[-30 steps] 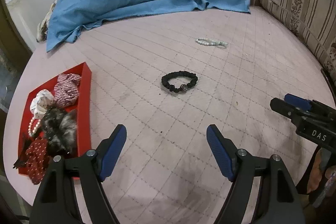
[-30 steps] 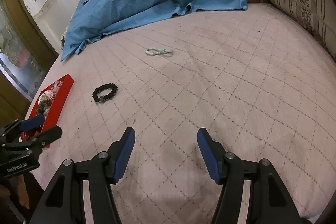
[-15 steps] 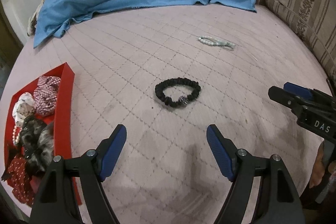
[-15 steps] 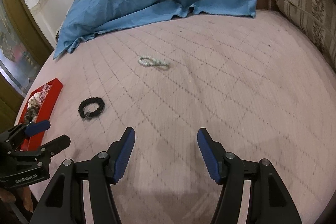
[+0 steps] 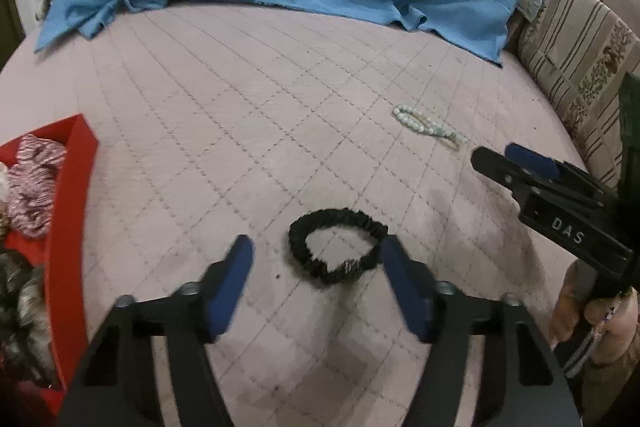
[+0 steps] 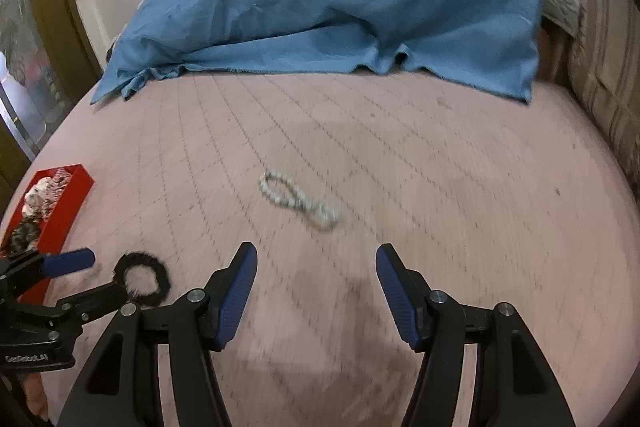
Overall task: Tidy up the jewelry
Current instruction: 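Grasp the black beaded bracelet with the left gripper while the right grasps the pale green bracelet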
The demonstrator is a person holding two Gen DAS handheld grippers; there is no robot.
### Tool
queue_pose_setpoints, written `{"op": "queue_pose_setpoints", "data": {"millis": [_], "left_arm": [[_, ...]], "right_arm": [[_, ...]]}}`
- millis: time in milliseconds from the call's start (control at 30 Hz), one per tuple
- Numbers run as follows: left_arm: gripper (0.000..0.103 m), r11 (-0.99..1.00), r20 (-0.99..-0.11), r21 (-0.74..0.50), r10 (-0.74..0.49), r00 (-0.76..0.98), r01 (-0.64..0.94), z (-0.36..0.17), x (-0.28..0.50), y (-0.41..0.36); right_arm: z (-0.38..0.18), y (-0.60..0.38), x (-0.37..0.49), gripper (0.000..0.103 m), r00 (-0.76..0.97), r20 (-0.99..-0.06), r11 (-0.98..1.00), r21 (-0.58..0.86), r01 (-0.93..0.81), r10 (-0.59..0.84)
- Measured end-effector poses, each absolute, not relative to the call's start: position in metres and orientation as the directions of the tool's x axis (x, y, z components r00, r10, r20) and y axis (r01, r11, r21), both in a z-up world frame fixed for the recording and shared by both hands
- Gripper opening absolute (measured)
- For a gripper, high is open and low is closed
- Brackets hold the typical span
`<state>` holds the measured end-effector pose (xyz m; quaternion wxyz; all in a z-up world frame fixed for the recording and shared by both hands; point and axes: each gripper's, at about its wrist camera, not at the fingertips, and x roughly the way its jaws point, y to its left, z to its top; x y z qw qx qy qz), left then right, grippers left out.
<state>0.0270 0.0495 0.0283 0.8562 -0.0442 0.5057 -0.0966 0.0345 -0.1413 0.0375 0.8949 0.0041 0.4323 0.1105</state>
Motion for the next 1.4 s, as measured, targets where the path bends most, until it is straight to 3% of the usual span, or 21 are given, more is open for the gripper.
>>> {"op": "queue_pose_setpoints", "data": {"millis": [67, 333, 433, 533, 567, 800, 1400], "left_arm": [[0.051, 0.976, -0.858, -0.182, -0.216, 0.465, 0.118, 0.025, 0.032, 0.047], [0.051, 0.973, -0.857, -0.205, -0.232, 0.461, 0.109, 0.017, 0.043, 0.044], [0.050, 0.971, -0.854, -0.214, -0.241, 0.461, 0.109, 0.017, 0.044, 0.045], [0.008, 0.964, -0.852, -0.235, -0.266, 0.452, 0.125, 0.018, 0.043, 0.045], [0.007, 0.960, -0.853, -0.249, -0.281, 0.440, 0.129, 0.017, 0.043, 0.046], [0.007, 0.955, -0.832, -0.270, -0.295, 0.470, 0.122, 0.035, 0.026, 0.052], [0.007, 0.973, -0.754, -0.206, -0.226, 0.617, 0.105, 0.115, -0.063, 0.083]], "right_arm": [[0.038, -0.137, 0.043, 0.065, 0.604, -0.772, 0.974, 0.089, -0.210, 0.201], [0.023, -0.119, 0.069, 0.051, 0.579, -0.797, 0.962, 0.009, -0.273, 0.172], [0.013, -0.119, 0.079, 0.032, 0.551, -0.816, 0.962, 0.023, -0.271, 0.174], [0.012, -0.127, 0.081, 0.013, 0.535, -0.820, 0.965, 0.075, -0.252, 0.203], [0.013, -0.131, 0.081, 0.007, 0.522, -0.821, 0.963, 0.116, -0.245, 0.232], [0.033, -0.149, 0.058, 0.007, 0.522, -0.792, 0.949, 0.254, -0.188, 0.316], [0.106, -0.133, -0.032, 0.007, 0.591, -0.721, 0.932, 0.286, -0.221, 0.362]]}}
